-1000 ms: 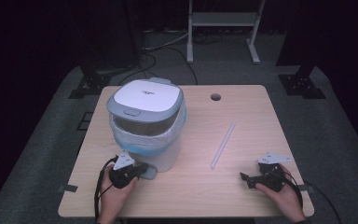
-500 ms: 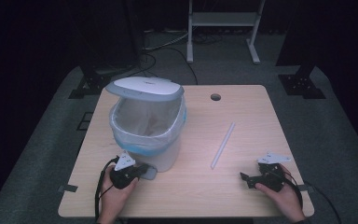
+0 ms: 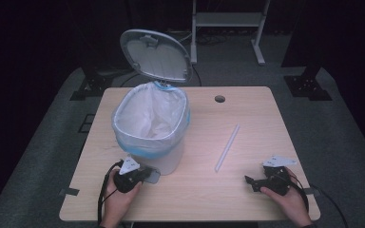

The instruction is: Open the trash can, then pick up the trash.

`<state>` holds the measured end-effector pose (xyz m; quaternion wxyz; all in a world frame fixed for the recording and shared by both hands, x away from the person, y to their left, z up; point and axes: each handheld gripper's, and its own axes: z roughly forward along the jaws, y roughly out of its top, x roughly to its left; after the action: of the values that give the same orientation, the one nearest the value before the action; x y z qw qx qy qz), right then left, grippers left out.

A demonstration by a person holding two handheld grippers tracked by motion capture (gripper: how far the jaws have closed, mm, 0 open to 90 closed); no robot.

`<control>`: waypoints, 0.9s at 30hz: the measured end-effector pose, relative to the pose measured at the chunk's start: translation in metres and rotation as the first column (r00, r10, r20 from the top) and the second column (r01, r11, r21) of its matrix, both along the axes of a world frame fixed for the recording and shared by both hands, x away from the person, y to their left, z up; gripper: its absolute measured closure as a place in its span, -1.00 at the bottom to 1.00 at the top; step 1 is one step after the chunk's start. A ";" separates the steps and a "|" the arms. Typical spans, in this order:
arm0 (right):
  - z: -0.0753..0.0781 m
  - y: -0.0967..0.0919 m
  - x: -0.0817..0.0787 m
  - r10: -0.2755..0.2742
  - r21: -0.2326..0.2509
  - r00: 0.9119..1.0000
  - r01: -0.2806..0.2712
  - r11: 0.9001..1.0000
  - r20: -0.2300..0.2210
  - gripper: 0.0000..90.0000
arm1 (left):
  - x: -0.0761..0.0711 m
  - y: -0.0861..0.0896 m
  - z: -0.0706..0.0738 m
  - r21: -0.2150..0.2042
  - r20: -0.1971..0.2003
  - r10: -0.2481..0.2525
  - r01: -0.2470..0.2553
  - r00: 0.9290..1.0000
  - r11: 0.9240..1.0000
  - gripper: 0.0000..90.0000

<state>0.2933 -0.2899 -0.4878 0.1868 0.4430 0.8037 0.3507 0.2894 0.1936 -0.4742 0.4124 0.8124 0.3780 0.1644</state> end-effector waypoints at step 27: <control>0.017 0.011 0.007 0.013 0.064 1.000 -0.013 0.998 0.010 -0.81 | -0.005 0.002 -0.005 -0.025 0.042 0.007 -0.006 0.999 1.000 1.00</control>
<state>0.3005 -0.2786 -0.4706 0.1741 0.4418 0.7939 0.3799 0.2843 0.1955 -0.4796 0.4298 0.8024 0.3739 0.1781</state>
